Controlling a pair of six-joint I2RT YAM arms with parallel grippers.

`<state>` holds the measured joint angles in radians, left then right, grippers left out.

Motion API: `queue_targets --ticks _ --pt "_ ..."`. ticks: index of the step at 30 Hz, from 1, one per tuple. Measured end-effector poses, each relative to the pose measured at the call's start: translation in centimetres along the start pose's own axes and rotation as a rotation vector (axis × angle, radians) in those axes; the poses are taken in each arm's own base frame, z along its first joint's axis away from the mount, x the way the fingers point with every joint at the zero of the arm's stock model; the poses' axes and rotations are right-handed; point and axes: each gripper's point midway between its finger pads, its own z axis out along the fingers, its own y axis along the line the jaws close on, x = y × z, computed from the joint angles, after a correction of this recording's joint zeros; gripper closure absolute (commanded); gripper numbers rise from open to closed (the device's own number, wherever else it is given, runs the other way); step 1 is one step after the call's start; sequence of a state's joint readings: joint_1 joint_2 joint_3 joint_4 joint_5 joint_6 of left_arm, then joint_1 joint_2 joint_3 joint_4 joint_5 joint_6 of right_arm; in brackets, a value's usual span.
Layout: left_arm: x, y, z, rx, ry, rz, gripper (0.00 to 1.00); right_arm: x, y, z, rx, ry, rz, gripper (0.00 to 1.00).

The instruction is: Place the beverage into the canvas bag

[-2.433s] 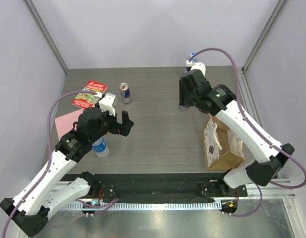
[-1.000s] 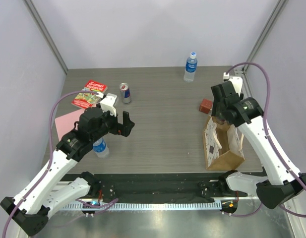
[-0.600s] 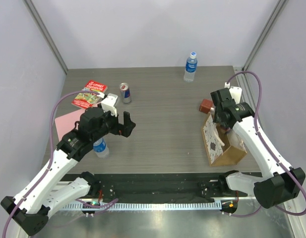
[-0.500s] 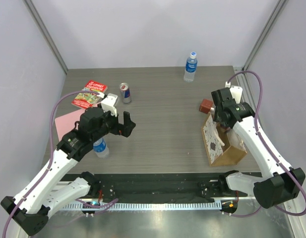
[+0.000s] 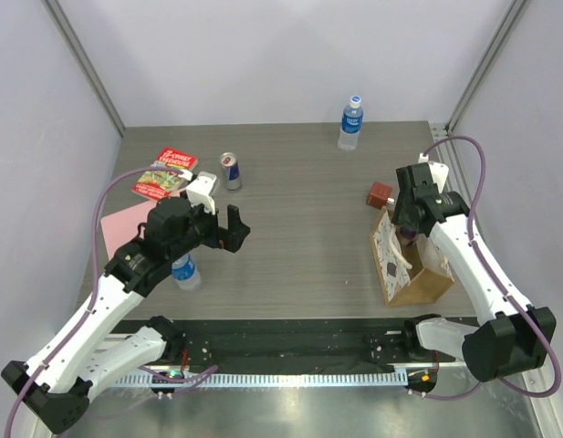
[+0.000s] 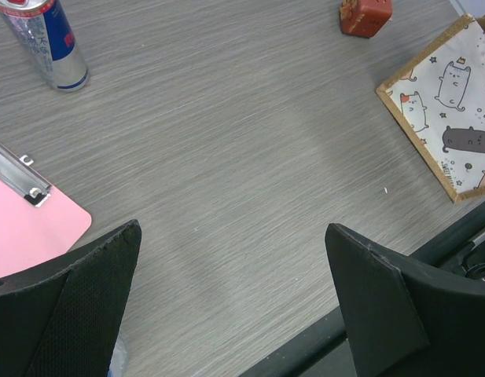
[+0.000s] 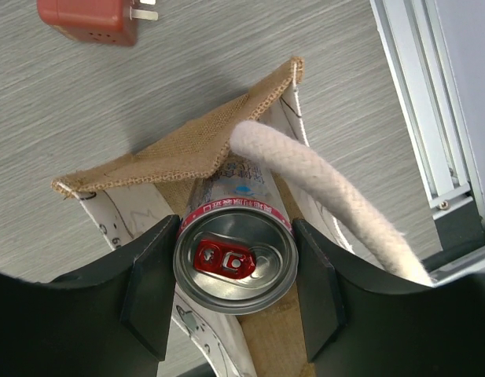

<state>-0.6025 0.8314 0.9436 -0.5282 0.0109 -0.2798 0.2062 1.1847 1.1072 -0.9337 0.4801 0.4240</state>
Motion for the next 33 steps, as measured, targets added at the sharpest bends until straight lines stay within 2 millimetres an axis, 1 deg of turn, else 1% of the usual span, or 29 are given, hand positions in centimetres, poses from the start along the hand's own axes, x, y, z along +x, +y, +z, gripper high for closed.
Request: queue_targets --ticks 2,7,13,19,29,32,33 --pt "0.0 0.0 0.0 0.001 0.0 0.0 0.0 0.1 0.1 0.5 0.0 -0.007 0.003 0.99" --pt "0.1 0.0 0.1 0.001 0.003 0.0 0.0 1.1 -0.3 2.0 0.024 0.002 0.012 0.99" --pt "0.1 -0.1 0.1 0.007 0.008 -0.001 0.0 1.6 -0.3 3.2 0.031 -0.011 0.026 0.99" --pt "0.2 -0.2 0.2 0.011 0.01 -0.001 0.0 1.4 0.0 4.1 0.025 -0.03 0.043 0.99" --pt "0.3 -0.3 0.2 0.017 0.015 -0.001 0.0 0.6 0.3 4.5 0.008 -0.09 0.076 0.98" --pt "0.3 -0.3 0.3 0.018 0.016 -0.001 0.0 0.6 0.1 4.9 0.01 -0.096 0.088 0.86" --pt "0.3 -0.3 0.3 0.019 0.016 -0.001 0.0 0.5 0.1 5.1 0.011 -0.096 0.092 0.76"
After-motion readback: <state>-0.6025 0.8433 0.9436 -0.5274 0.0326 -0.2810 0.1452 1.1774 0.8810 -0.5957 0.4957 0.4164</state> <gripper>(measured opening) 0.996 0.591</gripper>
